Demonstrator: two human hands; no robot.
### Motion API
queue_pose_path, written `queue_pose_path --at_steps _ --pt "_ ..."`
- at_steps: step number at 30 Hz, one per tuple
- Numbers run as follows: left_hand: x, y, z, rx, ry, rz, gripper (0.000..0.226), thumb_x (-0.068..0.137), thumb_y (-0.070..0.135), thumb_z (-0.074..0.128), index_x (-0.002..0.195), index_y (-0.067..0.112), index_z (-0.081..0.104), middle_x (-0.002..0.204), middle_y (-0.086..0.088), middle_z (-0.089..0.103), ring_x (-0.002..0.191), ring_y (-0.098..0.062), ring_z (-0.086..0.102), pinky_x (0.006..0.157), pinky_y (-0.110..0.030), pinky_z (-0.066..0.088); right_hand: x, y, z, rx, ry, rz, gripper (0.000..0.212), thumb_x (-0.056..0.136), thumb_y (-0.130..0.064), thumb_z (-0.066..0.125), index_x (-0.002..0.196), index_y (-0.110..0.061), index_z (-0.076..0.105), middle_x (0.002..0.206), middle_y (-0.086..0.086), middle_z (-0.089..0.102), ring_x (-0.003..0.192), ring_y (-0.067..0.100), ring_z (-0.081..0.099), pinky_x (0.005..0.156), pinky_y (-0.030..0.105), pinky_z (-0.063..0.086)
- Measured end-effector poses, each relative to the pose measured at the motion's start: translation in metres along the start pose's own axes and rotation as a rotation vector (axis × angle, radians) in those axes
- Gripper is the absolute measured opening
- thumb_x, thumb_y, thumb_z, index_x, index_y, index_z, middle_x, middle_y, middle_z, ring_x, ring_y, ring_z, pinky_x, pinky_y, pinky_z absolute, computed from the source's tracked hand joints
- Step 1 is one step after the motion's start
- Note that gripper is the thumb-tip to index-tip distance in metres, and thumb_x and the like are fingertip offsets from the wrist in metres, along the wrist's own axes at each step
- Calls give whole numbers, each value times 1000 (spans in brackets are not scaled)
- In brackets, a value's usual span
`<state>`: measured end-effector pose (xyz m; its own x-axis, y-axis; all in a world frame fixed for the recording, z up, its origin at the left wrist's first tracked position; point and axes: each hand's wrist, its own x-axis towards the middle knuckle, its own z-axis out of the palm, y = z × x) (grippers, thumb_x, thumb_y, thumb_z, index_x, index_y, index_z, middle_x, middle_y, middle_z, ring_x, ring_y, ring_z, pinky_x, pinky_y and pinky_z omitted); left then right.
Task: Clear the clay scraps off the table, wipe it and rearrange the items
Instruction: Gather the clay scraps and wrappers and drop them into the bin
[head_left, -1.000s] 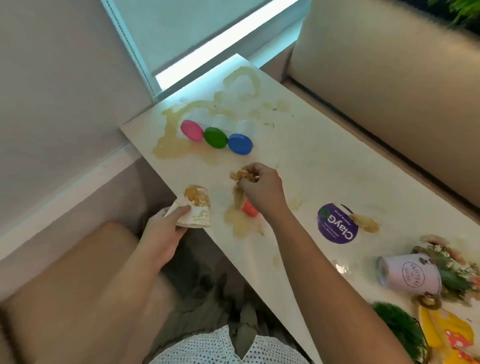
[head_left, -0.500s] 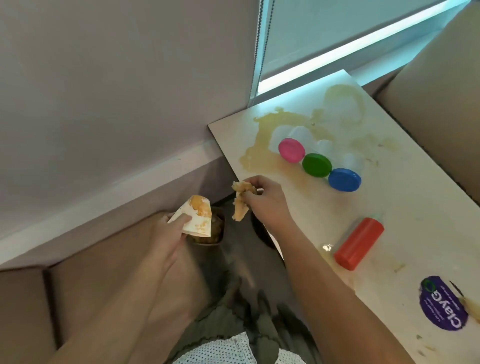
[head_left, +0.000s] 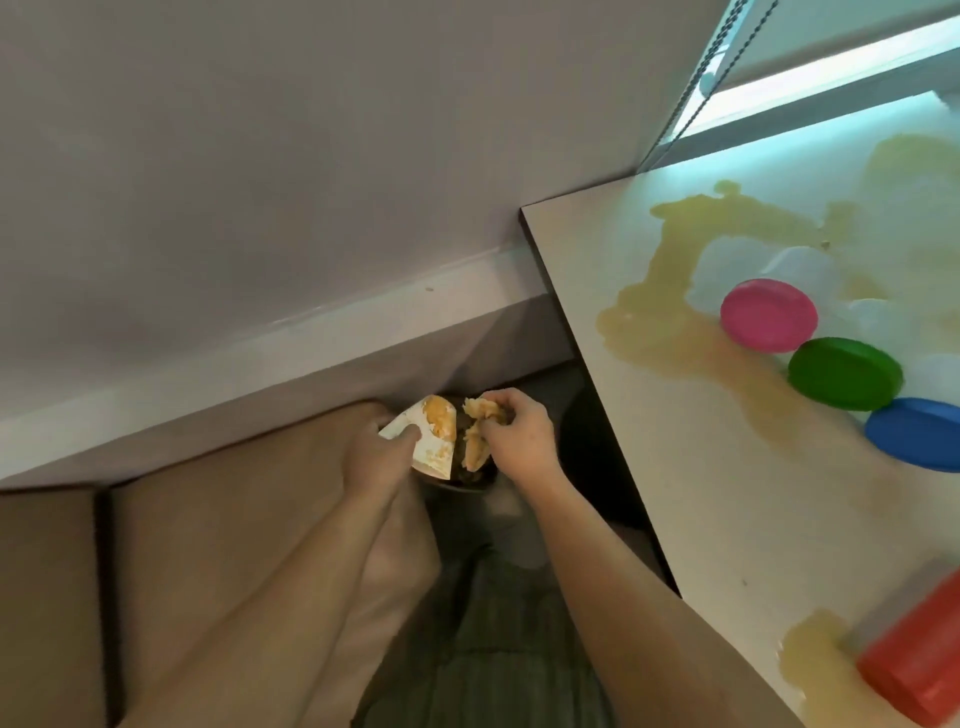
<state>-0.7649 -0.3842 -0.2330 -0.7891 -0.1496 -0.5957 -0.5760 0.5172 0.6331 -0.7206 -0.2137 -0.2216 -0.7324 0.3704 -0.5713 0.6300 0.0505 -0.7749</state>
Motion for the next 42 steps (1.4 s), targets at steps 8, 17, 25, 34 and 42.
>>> queue_pose_path --at_steps 8,17,25,34,42 --pt "126 -91 93 143 12 1 32 94 23 68 125 23 59 110 3 65 78 -4 59 54 -18 41 137 130 84 -50 14 36 26 91 0 60 99 -24 67 98 -11 64 95 5 61 81 20 52" --pt "237 -171 169 168 -186 -122 56 100 45 60 148 22 44 135 -3 59 112 -21 60 87 -27 43 239 242 135 15 -248 328 29 105 -32 50 134 -30 54 117 -3 64 110 23 60 95 34 49" --pt "242 -171 166 112 -206 -159 55 103 46 50 153 25 43 146 -3 56 132 -27 53 115 -44 40 241 261 135 -383 -267 256 47 101 -30 53 146 -17 50 143 15 56 126 35 56 109 44 46" --pt "133 -74 96 152 -134 -3 42 103 37 54 142 22 54 142 -7 59 129 -28 56 106 -33 42 133 126 73 -403 -136 79 36 97 -19 60 133 -17 58 129 4 63 118 24 60 101 37 50" --pt "6 32 25 144 -134 218 45 104 37 54 148 26 50 138 4 59 131 -17 53 107 -32 45 17 -7 -7 -417 -122 -108 46 99 -17 58 144 -22 50 140 2 56 128 22 55 108 38 49"
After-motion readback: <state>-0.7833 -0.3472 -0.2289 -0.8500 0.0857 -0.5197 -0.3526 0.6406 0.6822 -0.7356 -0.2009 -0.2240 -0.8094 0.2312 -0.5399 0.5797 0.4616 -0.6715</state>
